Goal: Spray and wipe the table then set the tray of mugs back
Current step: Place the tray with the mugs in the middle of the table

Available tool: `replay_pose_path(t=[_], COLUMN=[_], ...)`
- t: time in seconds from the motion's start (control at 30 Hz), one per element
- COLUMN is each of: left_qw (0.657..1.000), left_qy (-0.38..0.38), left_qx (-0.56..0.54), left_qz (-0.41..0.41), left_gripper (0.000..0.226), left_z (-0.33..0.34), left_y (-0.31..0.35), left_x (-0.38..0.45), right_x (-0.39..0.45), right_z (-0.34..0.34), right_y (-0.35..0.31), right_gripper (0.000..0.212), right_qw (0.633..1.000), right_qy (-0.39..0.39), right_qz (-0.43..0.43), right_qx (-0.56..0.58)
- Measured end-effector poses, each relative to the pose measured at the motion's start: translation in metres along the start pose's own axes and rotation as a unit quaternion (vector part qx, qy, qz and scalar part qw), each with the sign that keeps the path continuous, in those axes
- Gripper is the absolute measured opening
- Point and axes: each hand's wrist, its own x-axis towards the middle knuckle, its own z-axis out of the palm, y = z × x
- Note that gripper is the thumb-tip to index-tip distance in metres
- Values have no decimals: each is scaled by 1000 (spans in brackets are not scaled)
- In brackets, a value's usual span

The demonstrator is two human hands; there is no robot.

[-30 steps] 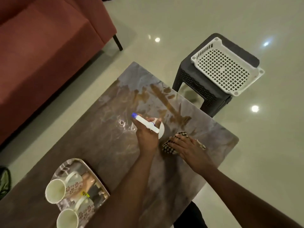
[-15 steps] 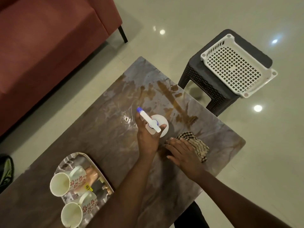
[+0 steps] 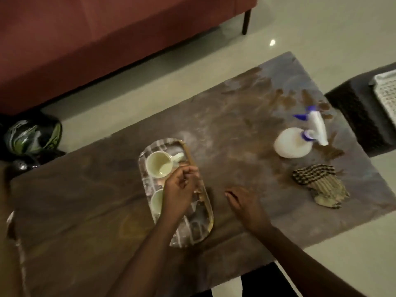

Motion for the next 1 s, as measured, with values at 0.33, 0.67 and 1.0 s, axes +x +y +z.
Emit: replay_pose_path(t=[0.33, 0.67, 1.0], left_qw=[983, 975, 971], left_qy=[127, 26, 53], left_qx=[4, 129, 82], left_qz=[-132, -179, -218], left_gripper=[21, 22, 20], left_z=[-188, -166, -154], left_y=[-109, -148, -160], left_x=[-12, 46, 40], right_x=[13, 33, 62], right_z=[99, 110, 99], right_y=[-63, -32, -19], right_gripper=[11, 18, 16], right_qw=[986, 954, 938], right_qy=[-62, -86, -139], right_qz=[154, 282, 308], right_qx=[21, 51, 76])
